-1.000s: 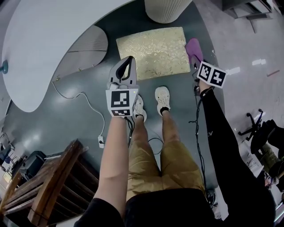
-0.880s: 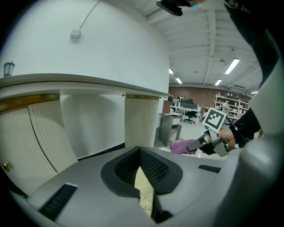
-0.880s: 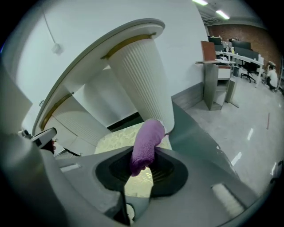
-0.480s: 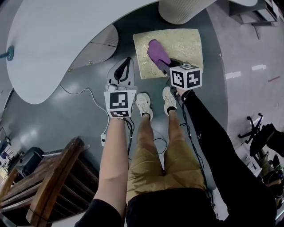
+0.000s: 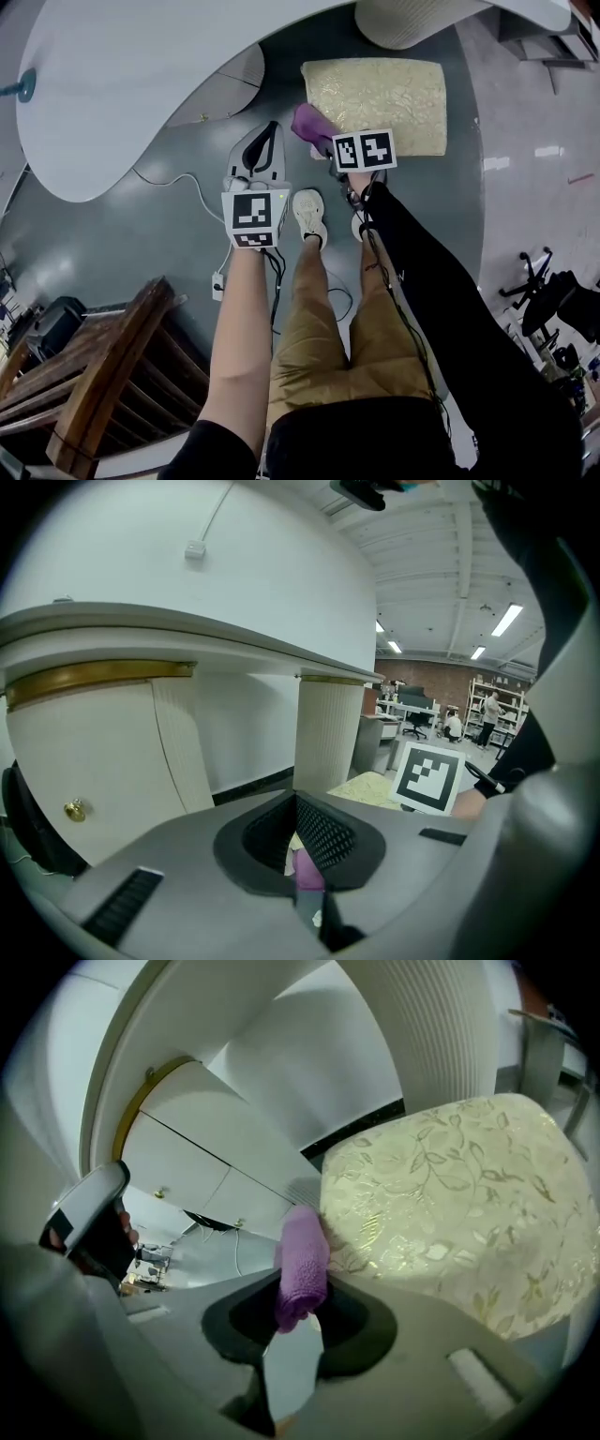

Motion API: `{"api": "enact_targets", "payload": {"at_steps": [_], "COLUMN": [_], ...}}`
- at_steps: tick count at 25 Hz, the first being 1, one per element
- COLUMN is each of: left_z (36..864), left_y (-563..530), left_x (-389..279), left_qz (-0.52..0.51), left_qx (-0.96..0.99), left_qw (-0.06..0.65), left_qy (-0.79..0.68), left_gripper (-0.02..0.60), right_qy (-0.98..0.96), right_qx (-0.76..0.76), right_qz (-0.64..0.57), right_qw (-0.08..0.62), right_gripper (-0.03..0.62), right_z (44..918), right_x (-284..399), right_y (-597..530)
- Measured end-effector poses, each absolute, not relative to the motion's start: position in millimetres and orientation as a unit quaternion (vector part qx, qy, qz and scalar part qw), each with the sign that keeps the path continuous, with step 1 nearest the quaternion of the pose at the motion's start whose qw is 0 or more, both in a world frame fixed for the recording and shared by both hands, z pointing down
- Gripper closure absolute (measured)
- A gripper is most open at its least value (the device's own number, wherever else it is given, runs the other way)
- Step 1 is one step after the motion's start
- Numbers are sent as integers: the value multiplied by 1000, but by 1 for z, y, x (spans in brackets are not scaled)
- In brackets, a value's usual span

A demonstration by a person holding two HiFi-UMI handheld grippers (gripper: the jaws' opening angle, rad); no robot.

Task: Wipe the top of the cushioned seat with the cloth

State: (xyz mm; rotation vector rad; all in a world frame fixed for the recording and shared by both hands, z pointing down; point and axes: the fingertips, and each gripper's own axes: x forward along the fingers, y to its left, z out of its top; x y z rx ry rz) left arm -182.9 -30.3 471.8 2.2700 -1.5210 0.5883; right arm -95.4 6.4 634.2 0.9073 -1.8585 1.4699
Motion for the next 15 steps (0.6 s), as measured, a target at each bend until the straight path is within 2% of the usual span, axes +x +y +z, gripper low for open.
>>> {"api": "enact_targets", "payload": {"at_steps": [6,15], "left_z": [475,474], "left_y": [-33,-48], "left_x": [-166,-104], "left_qz": [205,202], "left_qx": [803,820], "left_qw": [177,175], "left_qy": [-530,-505], "left_gripper": [578,578], "right_qy": [-685,-638], "right_qx": [389,474], "right_qz": [539,537], "right_qw": [298,283], "right_gripper": [516,516], "right_z": [635,637], "right_x": [-36,86], "right_y": [-5,-25]}}
